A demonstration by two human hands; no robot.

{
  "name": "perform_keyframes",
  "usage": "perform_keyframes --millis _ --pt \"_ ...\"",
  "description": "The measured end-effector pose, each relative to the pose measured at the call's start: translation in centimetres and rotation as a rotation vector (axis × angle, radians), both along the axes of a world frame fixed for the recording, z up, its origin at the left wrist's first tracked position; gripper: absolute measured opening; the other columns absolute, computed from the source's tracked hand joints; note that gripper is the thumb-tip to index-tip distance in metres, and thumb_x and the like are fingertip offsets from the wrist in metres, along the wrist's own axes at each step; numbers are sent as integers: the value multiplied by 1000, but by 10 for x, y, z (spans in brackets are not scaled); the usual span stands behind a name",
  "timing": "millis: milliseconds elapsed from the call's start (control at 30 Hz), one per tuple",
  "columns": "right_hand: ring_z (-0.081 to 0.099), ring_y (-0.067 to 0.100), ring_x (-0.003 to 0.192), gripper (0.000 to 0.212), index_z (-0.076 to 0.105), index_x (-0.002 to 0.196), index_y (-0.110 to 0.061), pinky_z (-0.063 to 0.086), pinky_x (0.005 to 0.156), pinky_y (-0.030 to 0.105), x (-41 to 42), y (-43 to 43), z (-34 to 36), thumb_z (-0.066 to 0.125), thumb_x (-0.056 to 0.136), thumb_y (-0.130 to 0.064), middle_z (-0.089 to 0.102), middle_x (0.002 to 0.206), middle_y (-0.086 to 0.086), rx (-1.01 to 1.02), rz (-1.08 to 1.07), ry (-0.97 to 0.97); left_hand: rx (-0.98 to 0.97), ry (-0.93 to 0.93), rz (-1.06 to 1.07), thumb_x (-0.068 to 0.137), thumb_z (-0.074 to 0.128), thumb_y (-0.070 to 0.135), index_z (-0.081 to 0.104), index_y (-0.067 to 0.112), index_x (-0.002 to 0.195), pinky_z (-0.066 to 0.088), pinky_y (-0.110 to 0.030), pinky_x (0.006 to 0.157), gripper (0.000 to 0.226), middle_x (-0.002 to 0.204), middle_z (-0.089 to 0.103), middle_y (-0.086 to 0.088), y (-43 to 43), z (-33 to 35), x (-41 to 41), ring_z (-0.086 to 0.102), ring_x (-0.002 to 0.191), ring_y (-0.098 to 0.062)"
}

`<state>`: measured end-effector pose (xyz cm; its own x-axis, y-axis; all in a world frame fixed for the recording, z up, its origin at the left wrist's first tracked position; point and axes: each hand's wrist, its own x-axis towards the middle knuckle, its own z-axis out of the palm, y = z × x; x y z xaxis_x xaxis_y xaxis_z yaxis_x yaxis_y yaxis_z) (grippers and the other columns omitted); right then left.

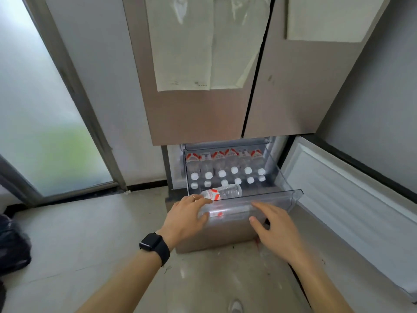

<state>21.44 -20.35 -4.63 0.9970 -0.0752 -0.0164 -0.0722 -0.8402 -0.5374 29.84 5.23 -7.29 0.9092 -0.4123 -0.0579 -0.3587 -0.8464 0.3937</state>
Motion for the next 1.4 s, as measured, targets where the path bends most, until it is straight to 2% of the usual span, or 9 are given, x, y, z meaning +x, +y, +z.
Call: perform_keyframes --millis 200,400,667,800,900,1067,1133,1200,1400 --pt "37 9 138 47 46 145 -36 29 113 28 119 -34 -26 53 99 -45 45 149 -16 16 223 126 9 203 166 101 50 35 49 37 144 41 -39 111 43 149 46 4 -38 -19 63 42 136 -19" --pt "44 17 135 50 45 147 -29 35 108 29 213 -36 -65 56 99 -40 48 149 -7 -98 450 258 74 392 298 102 48 38 54 34 138 51 -37 100 37 139 58 1 -65 -42 113 58 122 -22" --pt "37 24 141 77 28 154 -29 41 110 42 286 -1 -132 68 90 -42 39 156 -3 -268 674 380 398 620 173 95 59 33 60 31 136 52 -39 101 41 135 62 -1 -91 -82 159 61 120 -26" --pt "44 29 133 68 34 149 -29 40 105 47 293 2 -146 60 91 -52 47 149 0 -449 758 405 439 680 117 95 60 35 68 19 124 52 -36 100 34 126 67 -3 -91 -92 165 63 117 -25" --pt "49 30 128 61 38 145 -25 44 100 45 289 -5 -148 57 93 -53 50 144 4 -499 774 412 417 706 94 95 62 35 67 17 125 51 -38 101 35 128 65 -4 -88 -99 168 60 120 -26" --pt "58 29 116 60 44 139 -18 50 94 41 293 -31 -149 63 91 -48 55 138 8 -487 686 506 327 825 126 93 67 42 50 25 138 48 -38 103 51 139 55 -4 -82 -110 171 55 124 -29" --pt "61 26 108 57 48 133 -18 52 90 39 296 -37 -145 67 88 -47 60 129 7 -481 650 553 356 898 99 93 62 55 42 24 148 40 -40 112 67 151 47 -6 -81 -122 172 46 136 -29" --pt "62 26 105 63 47 132 -18 53 89 39 299 -38 -144 71 84 -50 62 126 9 -499 624 586 383 953 82 96 57 57 37 17 153 35 -39 116 73 157 41 -6 -82 -130 174 40 142 -28" --pt "58 26 114 81 40 138 -23 51 92 40 298 -19 -151 72 74 -61 54 135 4 -374 599 614 359 991 64 96 61 50 40 17 146 43 -32 97 63 144 50 -3 -80 -137 180 52 124 -25"
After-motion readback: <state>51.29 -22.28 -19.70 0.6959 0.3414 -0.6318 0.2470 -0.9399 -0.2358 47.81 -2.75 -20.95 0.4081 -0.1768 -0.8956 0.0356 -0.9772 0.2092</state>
